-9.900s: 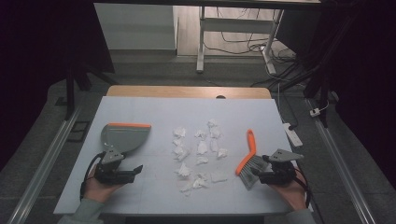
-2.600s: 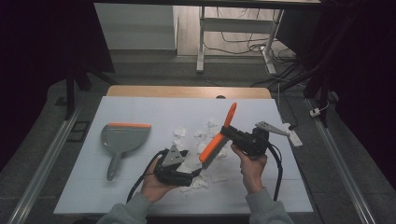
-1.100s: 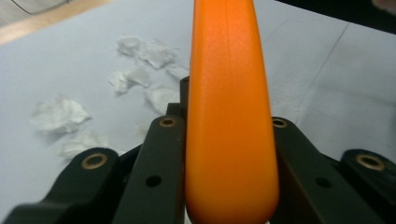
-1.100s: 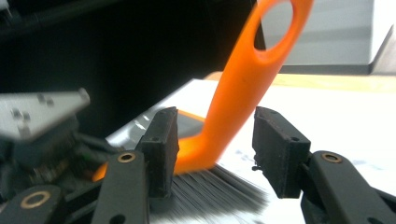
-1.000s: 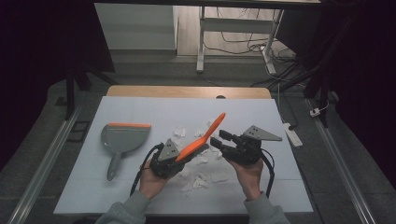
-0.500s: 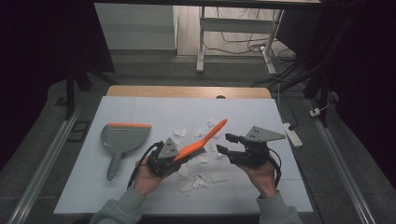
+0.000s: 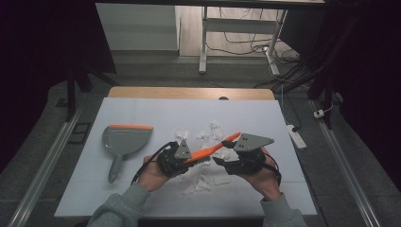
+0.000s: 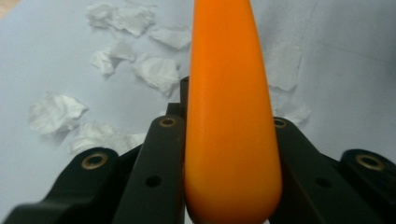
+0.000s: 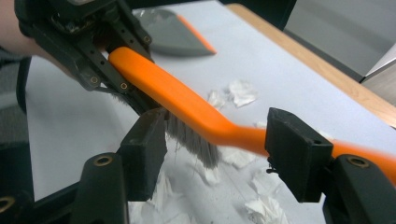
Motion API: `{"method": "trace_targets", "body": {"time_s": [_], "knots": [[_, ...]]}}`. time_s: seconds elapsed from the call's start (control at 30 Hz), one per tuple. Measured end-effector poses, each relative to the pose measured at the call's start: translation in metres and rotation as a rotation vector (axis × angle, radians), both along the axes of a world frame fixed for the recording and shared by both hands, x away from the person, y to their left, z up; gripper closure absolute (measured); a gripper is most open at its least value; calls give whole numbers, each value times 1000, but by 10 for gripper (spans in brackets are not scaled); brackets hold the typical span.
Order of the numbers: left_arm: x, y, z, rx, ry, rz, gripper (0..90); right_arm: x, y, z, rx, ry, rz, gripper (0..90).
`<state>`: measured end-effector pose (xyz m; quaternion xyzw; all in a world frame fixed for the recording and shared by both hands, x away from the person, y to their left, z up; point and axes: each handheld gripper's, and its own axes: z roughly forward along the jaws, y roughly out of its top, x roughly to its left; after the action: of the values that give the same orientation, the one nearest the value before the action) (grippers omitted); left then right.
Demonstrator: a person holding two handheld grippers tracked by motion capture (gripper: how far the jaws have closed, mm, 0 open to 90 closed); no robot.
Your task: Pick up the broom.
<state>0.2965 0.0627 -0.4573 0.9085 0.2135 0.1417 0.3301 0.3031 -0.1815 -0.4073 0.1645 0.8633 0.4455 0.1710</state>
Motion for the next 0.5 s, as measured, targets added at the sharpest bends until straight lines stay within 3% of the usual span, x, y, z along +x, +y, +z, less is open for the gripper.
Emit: {"method": "trace_targets", "body": {"time_s": [0.1, 0.5], "knots": [[0, -6, 0, 22, 3, -23, 784, 1, 5, -5, -63, -1, 19, 377], [-4, -25, 18, 93, -50, -113, 784, 3, 21, -8, -234, -22, 79, 393]]}}
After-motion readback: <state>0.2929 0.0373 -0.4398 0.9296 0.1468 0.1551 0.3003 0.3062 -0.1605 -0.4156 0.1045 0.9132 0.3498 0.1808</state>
